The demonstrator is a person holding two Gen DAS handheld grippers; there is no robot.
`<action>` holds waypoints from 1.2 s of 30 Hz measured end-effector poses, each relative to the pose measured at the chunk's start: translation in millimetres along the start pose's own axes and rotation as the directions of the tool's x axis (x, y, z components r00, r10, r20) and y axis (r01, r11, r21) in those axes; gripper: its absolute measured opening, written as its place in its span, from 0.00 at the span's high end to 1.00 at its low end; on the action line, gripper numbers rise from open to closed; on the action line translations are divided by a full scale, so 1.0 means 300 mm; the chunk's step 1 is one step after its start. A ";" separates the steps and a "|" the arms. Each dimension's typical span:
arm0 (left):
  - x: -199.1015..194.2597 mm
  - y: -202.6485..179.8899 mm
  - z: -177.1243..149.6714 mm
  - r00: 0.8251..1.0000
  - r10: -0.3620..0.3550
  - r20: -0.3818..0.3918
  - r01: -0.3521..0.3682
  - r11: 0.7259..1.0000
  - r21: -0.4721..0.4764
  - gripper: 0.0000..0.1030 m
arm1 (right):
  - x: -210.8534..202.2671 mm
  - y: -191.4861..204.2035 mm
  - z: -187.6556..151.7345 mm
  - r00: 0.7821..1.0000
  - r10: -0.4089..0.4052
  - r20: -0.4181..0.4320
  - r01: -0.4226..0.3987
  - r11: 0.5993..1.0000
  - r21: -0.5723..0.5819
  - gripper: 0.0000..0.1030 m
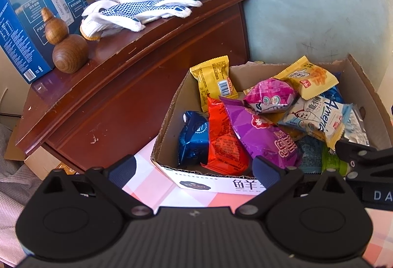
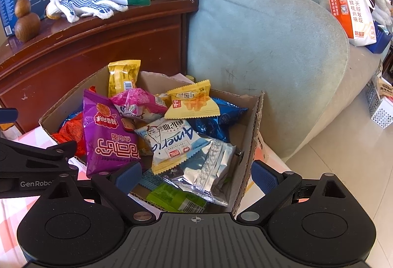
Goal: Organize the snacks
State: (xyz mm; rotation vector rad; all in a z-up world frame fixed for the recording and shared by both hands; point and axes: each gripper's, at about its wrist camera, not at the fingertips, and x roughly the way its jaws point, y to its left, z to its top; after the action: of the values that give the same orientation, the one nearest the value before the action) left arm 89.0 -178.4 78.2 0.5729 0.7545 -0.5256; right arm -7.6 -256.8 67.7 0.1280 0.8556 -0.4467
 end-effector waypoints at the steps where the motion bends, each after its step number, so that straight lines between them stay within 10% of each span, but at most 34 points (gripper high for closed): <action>1: 0.000 -0.001 0.000 1.000 -0.001 0.000 0.001 1.000 0.001 0.02 | 0.000 0.001 0.000 1.000 -0.002 0.000 0.002 1.000 -0.002 0.06; 36: -0.063 0.029 -0.122 1.000 0.018 0.003 -0.018 0.999 0.028 0.03 | -0.050 0.061 -0.071 1.000 0.020 -0.003 -0.021 0.999 -0.039 0.06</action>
State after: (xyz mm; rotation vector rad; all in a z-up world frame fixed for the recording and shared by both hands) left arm 65.1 -144.0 73.1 0.6048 0.7400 -0.5211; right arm -23.2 -229.4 64.0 0.1010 0.8649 -0.4102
